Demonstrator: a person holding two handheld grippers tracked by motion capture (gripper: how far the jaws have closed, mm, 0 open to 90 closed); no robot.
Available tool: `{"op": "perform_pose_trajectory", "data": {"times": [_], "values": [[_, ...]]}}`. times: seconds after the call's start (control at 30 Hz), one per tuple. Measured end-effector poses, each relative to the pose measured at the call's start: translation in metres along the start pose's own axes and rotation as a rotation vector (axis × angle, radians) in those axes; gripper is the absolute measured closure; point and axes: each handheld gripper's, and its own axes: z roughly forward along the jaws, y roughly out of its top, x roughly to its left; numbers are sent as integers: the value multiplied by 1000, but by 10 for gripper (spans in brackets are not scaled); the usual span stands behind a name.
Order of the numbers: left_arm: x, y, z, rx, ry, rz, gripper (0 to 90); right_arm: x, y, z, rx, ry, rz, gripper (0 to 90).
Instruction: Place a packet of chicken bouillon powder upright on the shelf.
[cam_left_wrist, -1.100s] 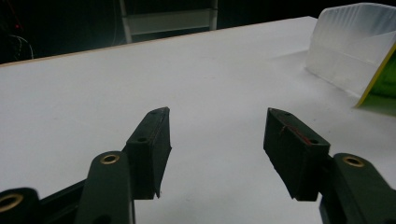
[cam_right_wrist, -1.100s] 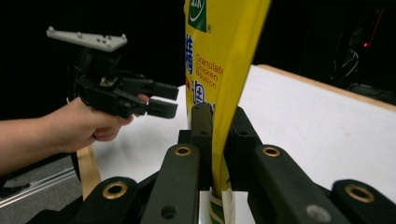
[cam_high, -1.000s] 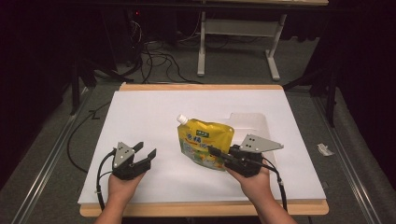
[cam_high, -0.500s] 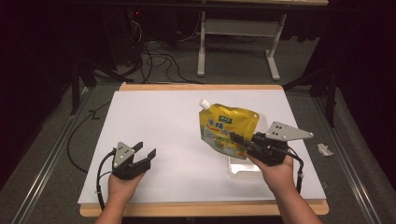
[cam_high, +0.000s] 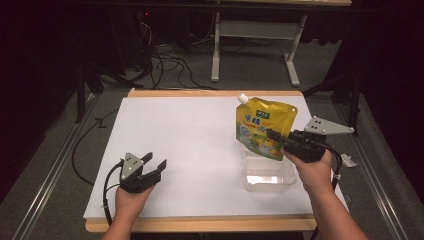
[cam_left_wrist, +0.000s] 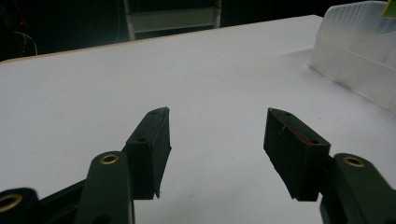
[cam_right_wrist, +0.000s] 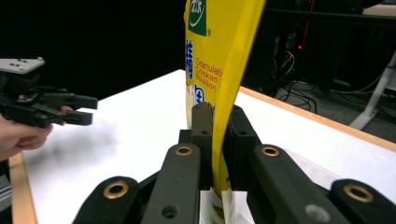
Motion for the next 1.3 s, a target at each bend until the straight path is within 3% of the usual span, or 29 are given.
{"op": "perform_pose_trajectory", "data": {"times": [0.4,0.73,1.3], "values": [[2,-2,-1,10,14,-4,415,-31,-8,0,11,-24,33,860],[2,-4,-2,19,26,-6,415,-50,-18,4,21,1,48,860],[2,-6,-1,26,31,-8,416,-49,-25,12,54,32,44,860]]}}
